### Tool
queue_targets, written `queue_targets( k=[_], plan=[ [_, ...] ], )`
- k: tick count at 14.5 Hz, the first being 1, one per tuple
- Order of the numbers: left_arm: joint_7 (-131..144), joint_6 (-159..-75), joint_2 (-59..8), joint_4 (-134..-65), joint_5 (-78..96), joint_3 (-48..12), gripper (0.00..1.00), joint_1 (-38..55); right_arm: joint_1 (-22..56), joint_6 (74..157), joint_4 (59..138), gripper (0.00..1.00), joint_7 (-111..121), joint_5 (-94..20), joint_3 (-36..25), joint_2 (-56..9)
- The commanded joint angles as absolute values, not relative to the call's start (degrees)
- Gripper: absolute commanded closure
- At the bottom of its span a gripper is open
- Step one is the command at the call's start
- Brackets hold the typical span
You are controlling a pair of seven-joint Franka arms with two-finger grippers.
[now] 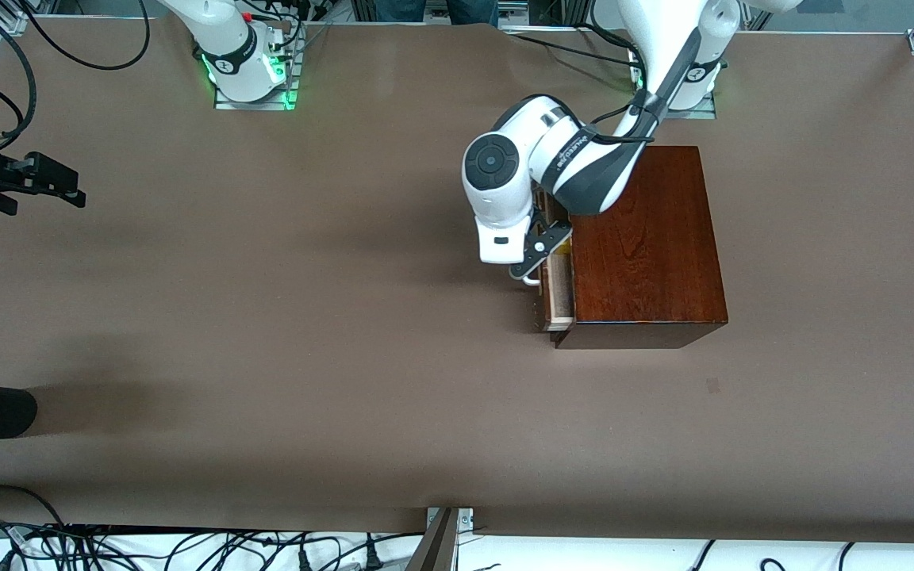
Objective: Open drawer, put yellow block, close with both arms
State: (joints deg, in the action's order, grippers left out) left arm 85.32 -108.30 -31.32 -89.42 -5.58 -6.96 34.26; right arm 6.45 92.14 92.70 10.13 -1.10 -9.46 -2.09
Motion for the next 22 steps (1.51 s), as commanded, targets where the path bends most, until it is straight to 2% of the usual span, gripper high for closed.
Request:
queue_targets(
  k=[1,6,9,10,12,14,22],
  plan=[
    [80.34,-106.79,-27.78,-95.36,-9.67,-4.83,1.00,30.77,6.42,91.05,92.29,0.00,10.37,-1.58,-9.49,-1.41],
    [79.36,-106.52,-26.29,-94.75,-9.23,-5.10,1.00,30.32,6.33,91.14,92.20,0.00,10.90,-1.58,-9.93,-1.41],
    [79.45,-106.26,-22.43,-93.78,-3.89,-8.42,1.00,30.24,6.33,91.14,92.20,0.00,10.90,-1.58,-9.84,-1.41],
    [79.45,-106.17,-20.76,-93.26,-2.39,-9.66,0.79,29.89,6.33,91.14,92.20,0.00,10.81,-1.58,-9.84,-1.41],
    [79.37,-106.17,-18.20,-93.08,-0.97,-12.21,0.00,27.78,6.33,91.14,92.20,0.00,10.81,-1.58,-9.84,-1.41],
    [77.36,-105.74,-15.22,-93.16,-0.70,-12.92,0.00,25.51,6.33,91.14,92.20,0.00,10.90,-1.58,-9.84,-1.41],
    [46.36,-93.70,-4.23,-94.30,0.88,-14.15,0.00,11.00,6.33,91.14,92.20,0.00,10.90,-1.58,-10.02,-1.41]
  ],
)
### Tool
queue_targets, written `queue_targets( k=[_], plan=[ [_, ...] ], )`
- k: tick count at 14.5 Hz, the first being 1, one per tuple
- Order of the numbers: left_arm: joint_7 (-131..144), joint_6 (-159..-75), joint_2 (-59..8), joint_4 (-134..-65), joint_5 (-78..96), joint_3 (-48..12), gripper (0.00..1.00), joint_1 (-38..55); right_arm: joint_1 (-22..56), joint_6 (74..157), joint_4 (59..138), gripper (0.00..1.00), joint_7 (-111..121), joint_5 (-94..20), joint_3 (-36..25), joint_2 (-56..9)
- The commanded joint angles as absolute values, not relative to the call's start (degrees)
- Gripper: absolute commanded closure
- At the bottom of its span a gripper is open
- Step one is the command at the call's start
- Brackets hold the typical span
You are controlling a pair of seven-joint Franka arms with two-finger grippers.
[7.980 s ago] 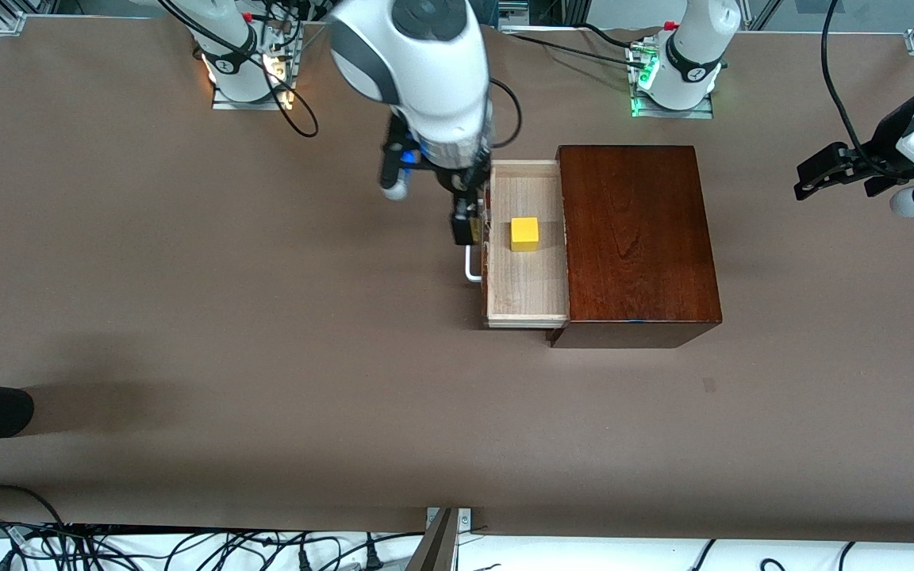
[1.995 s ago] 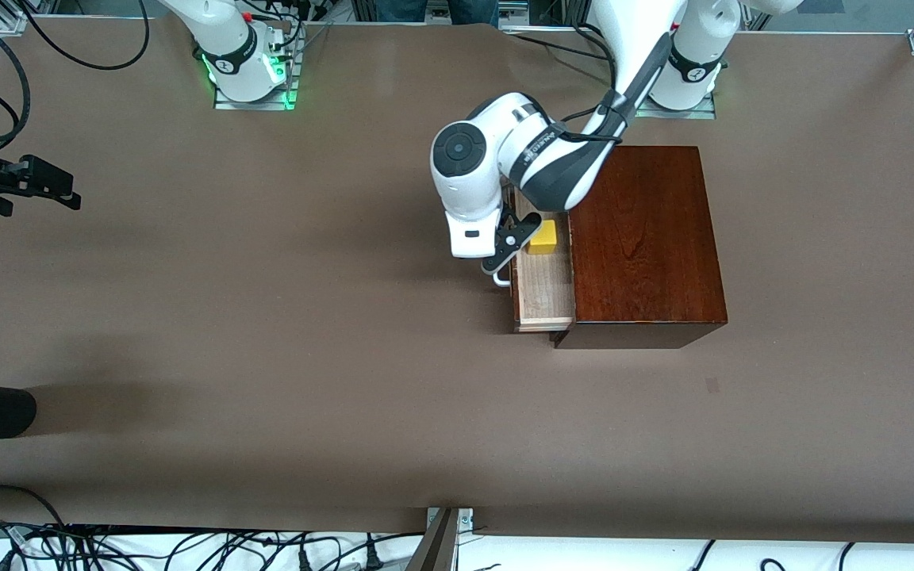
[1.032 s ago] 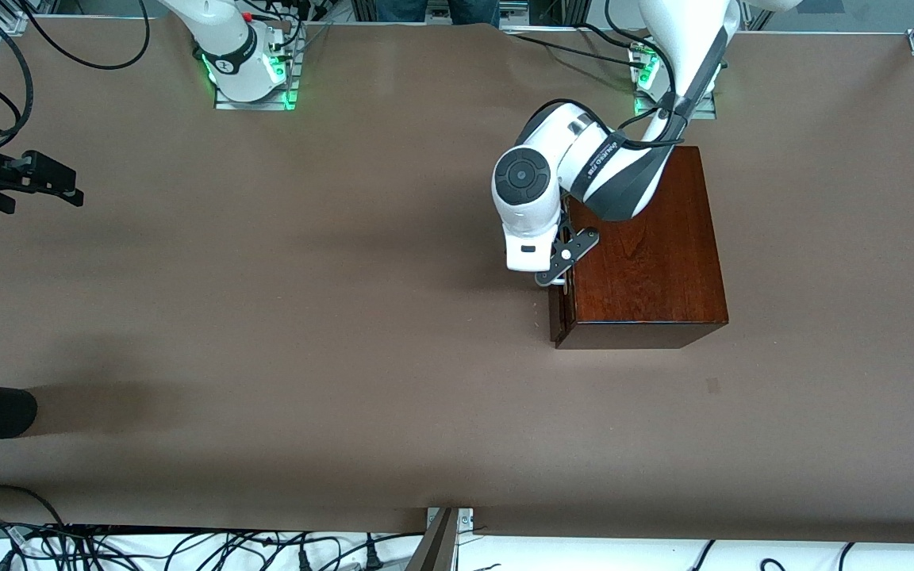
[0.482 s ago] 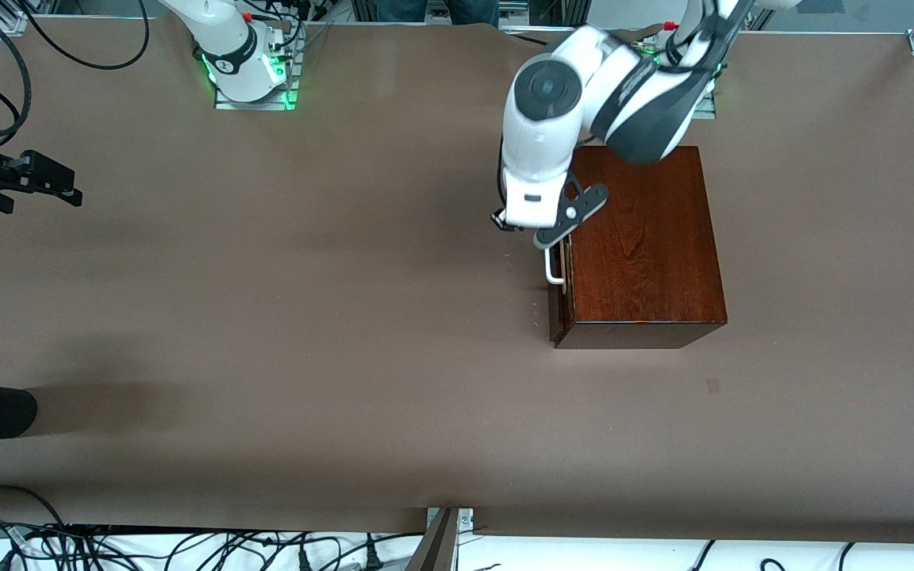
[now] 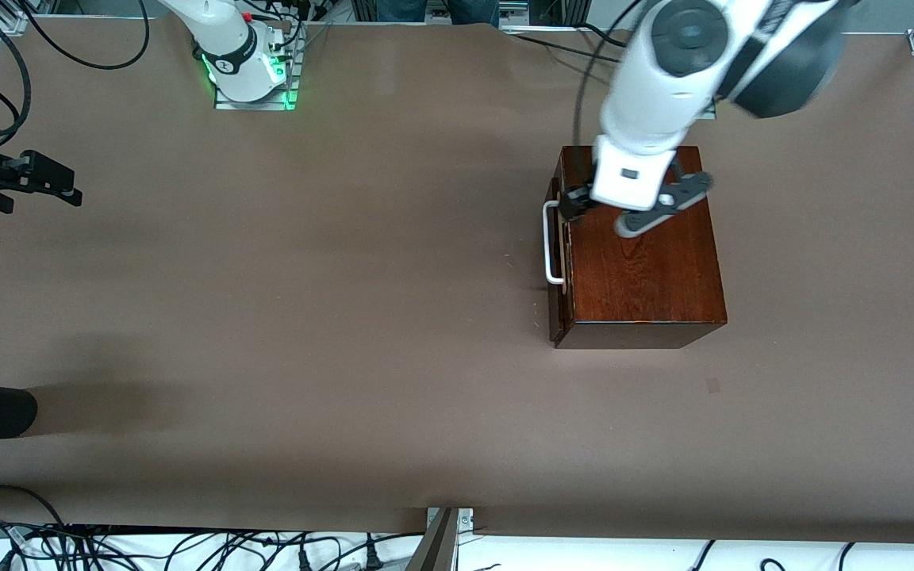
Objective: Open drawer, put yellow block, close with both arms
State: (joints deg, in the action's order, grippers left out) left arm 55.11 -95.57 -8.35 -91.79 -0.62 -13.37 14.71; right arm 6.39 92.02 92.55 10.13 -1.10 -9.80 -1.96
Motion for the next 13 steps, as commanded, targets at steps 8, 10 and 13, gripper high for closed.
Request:
queue_targets(
  k=[8,10,13],
  plan=[
    [17.09,-89.30,3.59,-97.02,0.09,-4.41,0.00,7.65,6.33,91.14,92.20,0.00,10.28,-1.58,-9.58,-1.41],
    [10.31,-89.38,5.09,-97.99,-0.09,-1.25,0.00,7.65,6.33,91.14,92.20,0.00,10.37,-1.58,-9.58,-1.49],
    [5.38,-89.47,6.50,-99.05,-0.26,2.10,0.00,7.82,6.33,91.14,92.20,0.00,10.37,-1.58,-9.49,-1.49]
  ],
)
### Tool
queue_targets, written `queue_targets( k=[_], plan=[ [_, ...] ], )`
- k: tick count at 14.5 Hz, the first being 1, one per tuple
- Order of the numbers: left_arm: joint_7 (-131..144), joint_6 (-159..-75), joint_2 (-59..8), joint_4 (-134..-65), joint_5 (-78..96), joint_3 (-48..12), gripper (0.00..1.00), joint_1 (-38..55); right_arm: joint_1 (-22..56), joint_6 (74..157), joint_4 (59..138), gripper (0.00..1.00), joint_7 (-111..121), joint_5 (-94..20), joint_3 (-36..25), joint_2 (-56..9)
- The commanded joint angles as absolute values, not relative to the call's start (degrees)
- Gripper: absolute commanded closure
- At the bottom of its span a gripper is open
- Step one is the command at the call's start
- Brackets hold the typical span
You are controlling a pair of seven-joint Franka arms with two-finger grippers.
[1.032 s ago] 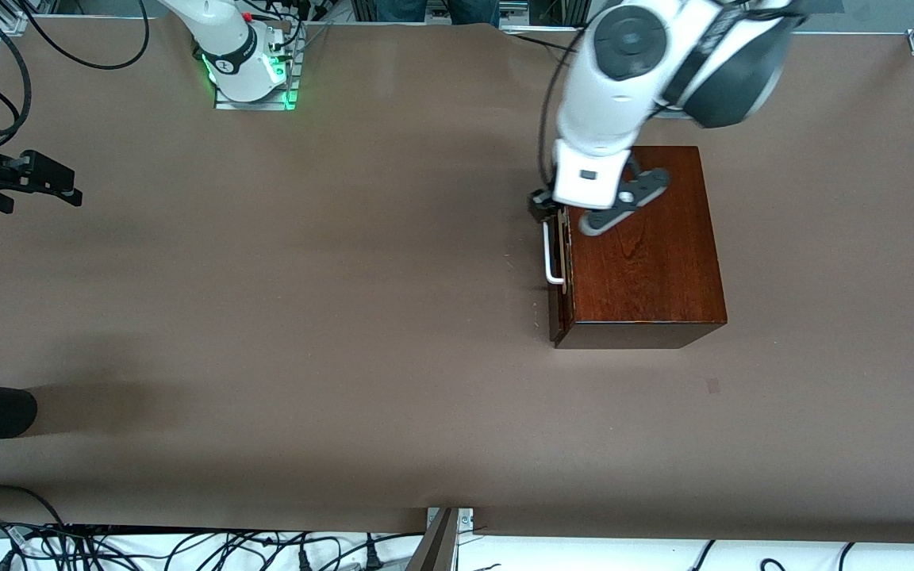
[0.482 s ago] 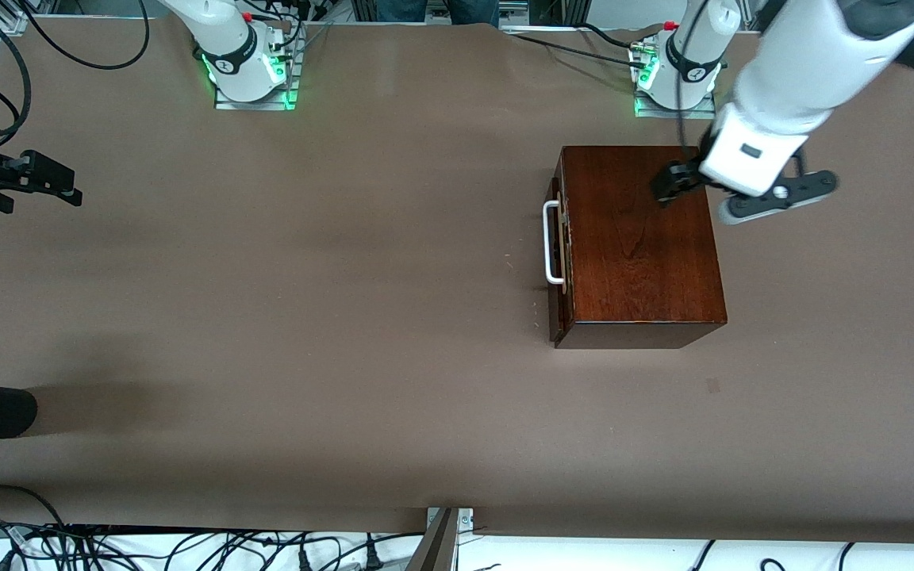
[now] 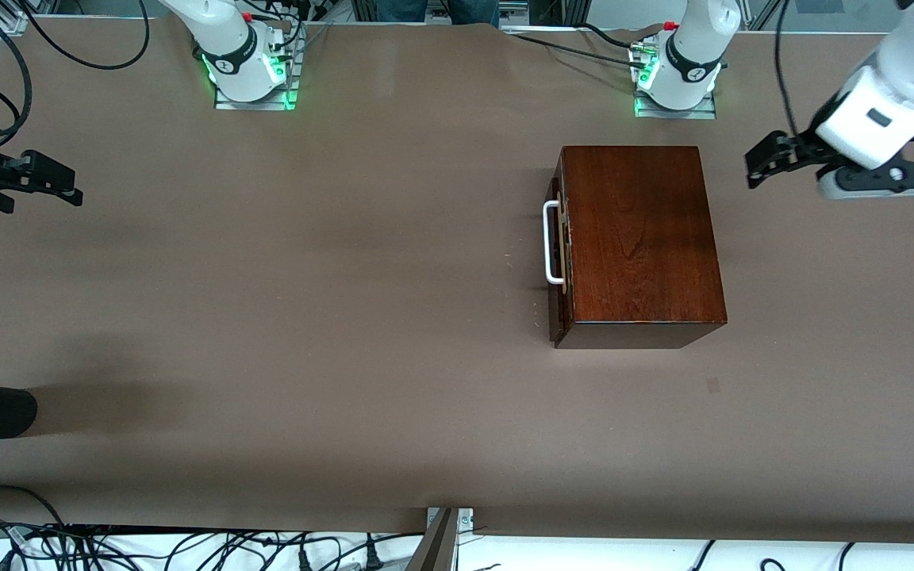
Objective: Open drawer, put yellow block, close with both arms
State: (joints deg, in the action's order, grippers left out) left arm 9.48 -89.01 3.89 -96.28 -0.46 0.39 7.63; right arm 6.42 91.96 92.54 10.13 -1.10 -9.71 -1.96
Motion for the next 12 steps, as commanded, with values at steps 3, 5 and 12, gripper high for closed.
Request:
queue_targets(
  k=[3,5,12],
  plan=[
    [3.78,-88.77,6.07,-98.44,-1.14,2.73,0.00,7.65,6.33,91.14,92.20,0.00,10.63,-1.67,-9.49,-1.49],
    [3.87,-88.51,5.98,-98.26,-1.14,2.64,0.00,7.65,6.33,91.14,92.20,0.00,10.63,-1.67,-9.49,-1.49],
    [4.22,-88.24,6.07,-98.09,-0.97,2.81,0.00,7.56,6.33,91.14,92.20,0.00,10.81,-1.58,-9.49,-1.49]
  ],
)
